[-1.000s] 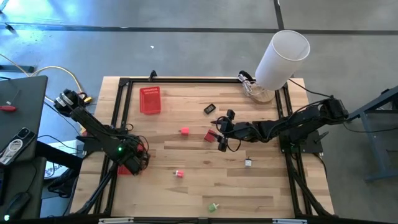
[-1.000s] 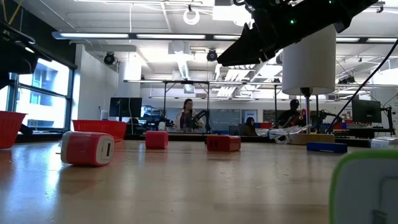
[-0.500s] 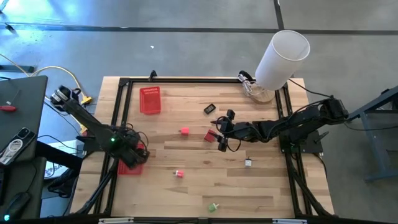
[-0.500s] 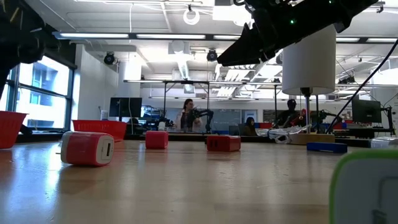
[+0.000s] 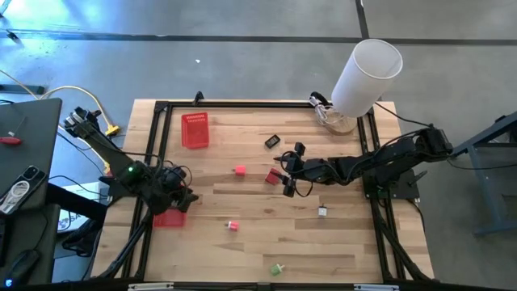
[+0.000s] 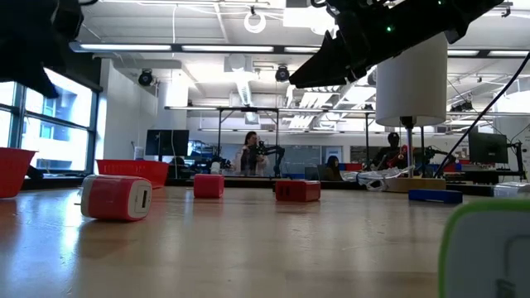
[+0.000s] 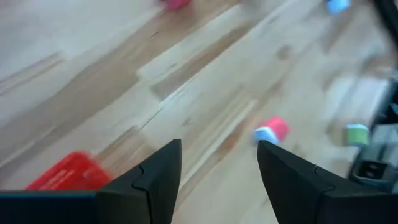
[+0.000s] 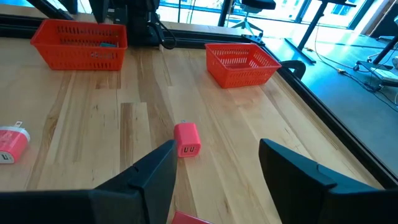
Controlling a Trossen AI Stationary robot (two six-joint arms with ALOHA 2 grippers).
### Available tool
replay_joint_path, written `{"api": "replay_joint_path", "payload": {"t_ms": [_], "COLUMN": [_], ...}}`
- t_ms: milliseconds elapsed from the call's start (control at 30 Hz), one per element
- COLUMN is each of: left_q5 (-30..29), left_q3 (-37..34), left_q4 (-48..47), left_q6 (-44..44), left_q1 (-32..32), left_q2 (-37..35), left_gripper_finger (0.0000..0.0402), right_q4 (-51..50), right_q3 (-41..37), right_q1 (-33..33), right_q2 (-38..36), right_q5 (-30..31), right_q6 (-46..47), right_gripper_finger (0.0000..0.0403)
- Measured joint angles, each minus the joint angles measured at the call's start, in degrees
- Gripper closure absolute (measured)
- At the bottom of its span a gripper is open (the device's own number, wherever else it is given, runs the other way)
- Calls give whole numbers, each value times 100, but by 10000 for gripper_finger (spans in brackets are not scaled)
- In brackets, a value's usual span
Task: Pick & Place Office items
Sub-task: Put the white charger adapter into the top red bin
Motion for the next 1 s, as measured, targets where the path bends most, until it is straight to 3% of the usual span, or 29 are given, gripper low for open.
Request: {"api": "replay_joint_path", "payload": {"t_ms": [333,533,800,1000], "left_q5": [-11,-15,19,64], "left_q3": [0,0,0,0], "left_q4": [1140,1257,2117,2297], "left_q6": [2210,2905,4129,4419], "left_q1": [713,1140,1388,1569], "left_q2": [-16,-14,-10,-7], "left_gripper_finger": [198,198,198,198], "right_q4": [0,0,-2,-4], "right_q3": [0,0,0,0], "right_q1": [0,0,2,2], "right_q2": [0,0,0,0], "right_q5": [0,0,-1,-2], "right_q6": [0,66,87,131], "right_gripper_finger": [188,188,188,188]}}
